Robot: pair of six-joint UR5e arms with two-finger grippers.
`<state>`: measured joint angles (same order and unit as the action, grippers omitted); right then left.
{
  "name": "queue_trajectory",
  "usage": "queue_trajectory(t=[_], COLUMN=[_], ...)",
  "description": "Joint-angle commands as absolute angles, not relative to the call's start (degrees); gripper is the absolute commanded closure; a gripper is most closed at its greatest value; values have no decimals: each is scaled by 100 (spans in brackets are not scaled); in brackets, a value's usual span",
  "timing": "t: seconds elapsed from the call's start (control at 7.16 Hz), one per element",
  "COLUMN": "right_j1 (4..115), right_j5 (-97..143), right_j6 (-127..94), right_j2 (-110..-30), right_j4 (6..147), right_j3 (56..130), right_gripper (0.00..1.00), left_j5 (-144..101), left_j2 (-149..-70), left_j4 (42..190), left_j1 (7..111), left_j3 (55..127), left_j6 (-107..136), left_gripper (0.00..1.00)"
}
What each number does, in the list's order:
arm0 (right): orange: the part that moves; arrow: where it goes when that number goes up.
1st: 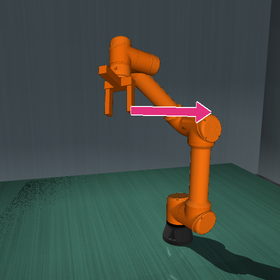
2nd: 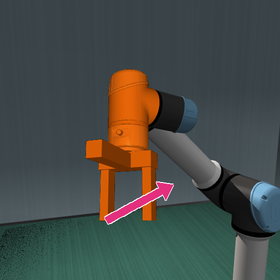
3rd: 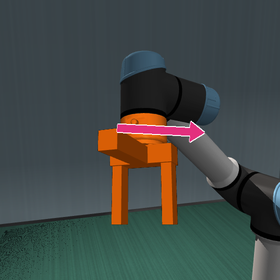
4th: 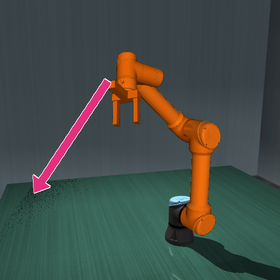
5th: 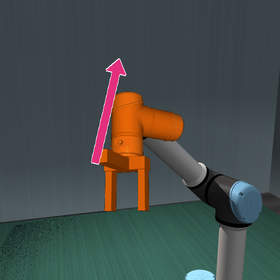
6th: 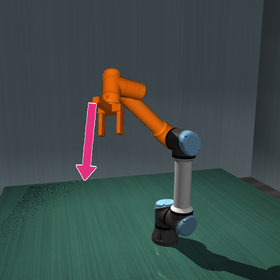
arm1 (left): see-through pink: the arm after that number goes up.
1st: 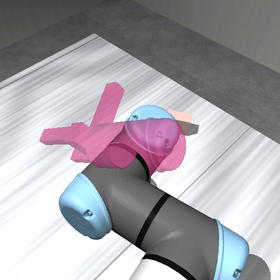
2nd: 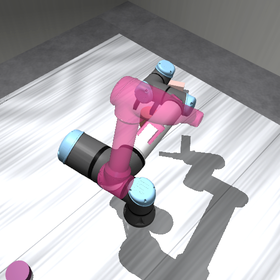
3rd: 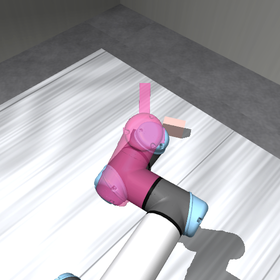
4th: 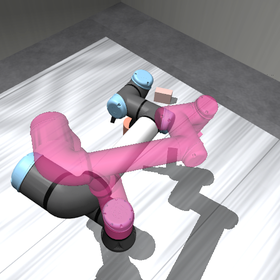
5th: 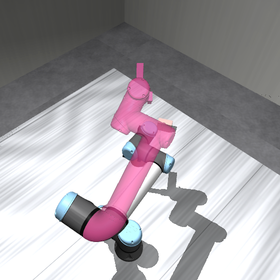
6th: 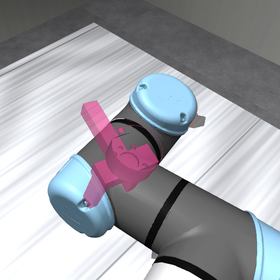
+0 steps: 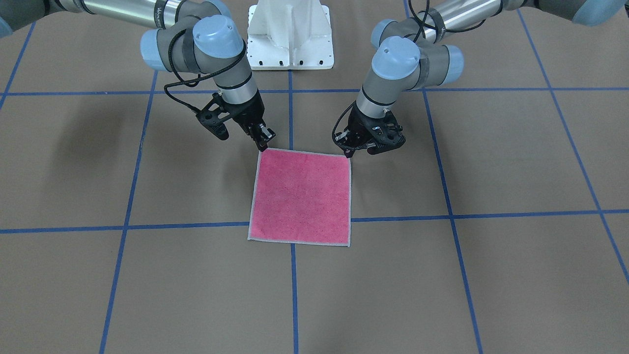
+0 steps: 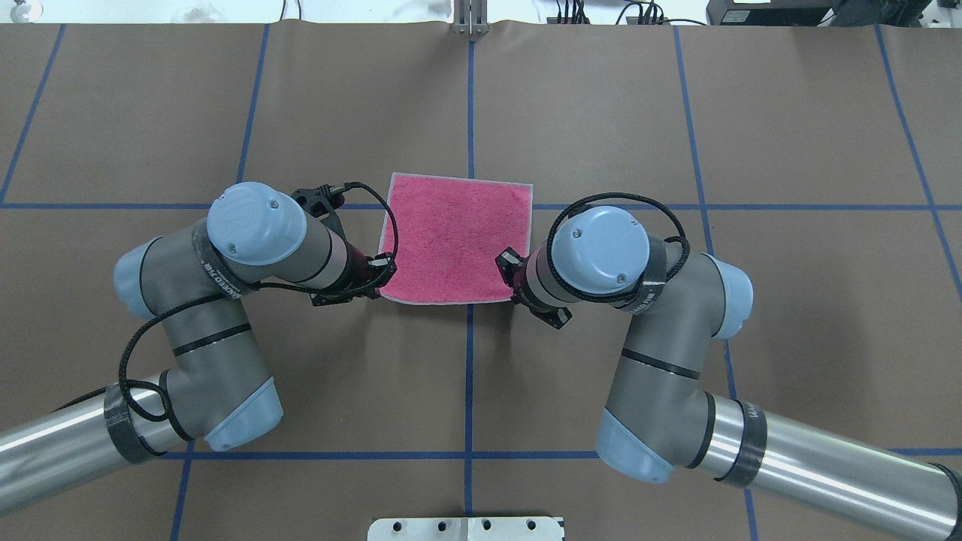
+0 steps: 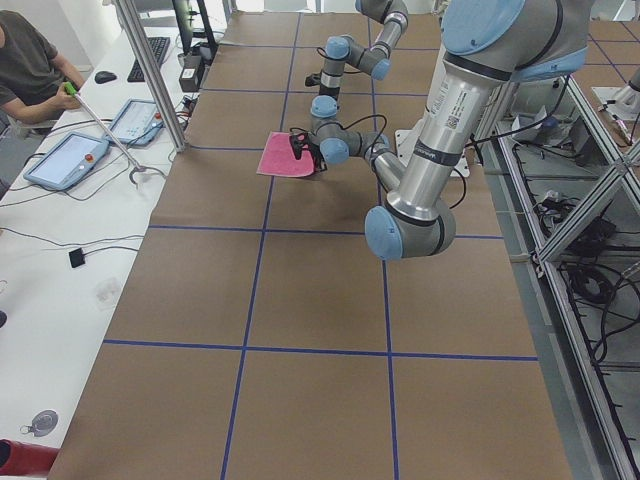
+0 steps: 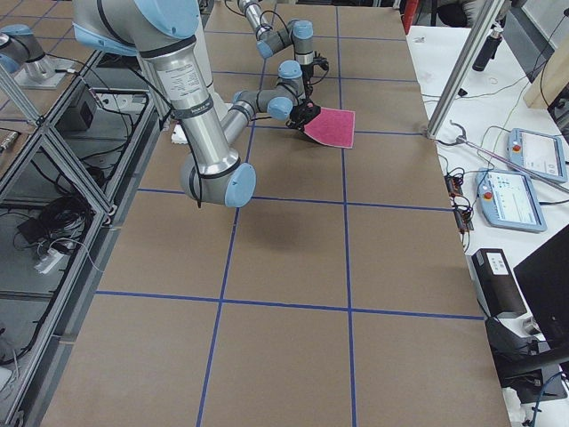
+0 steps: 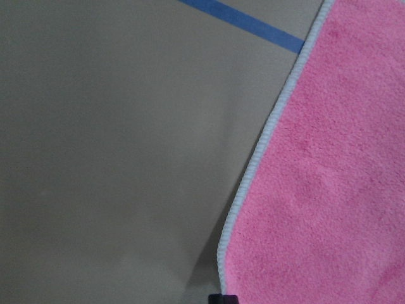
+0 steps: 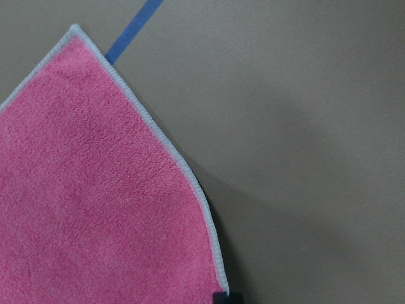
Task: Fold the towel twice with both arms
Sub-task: 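Grasp the two near corners of the pink towel with both grippers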
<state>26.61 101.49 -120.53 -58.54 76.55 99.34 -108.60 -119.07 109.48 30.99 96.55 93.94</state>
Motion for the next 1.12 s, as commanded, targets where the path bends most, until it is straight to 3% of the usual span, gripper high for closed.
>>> queue_trajectory(t=[0.0, 0.98], right_j1=[2672, 2532], right_j5=[10160, 10914], right_j6=[-12085, -12199], right_j2=[-6344, -6863], right_j4=[7664, 7664], right_j3=[10650, 11248], right_gripper=[100, 100], left_j5=[-10846, -10802], left_j2=[-11760, -11663], left_j4=[10925, 10916], left_j1=[2789, 2197], left_j3=[10158, 10679], left_j6=[9921, 10626], left_gripper=[100, 100])
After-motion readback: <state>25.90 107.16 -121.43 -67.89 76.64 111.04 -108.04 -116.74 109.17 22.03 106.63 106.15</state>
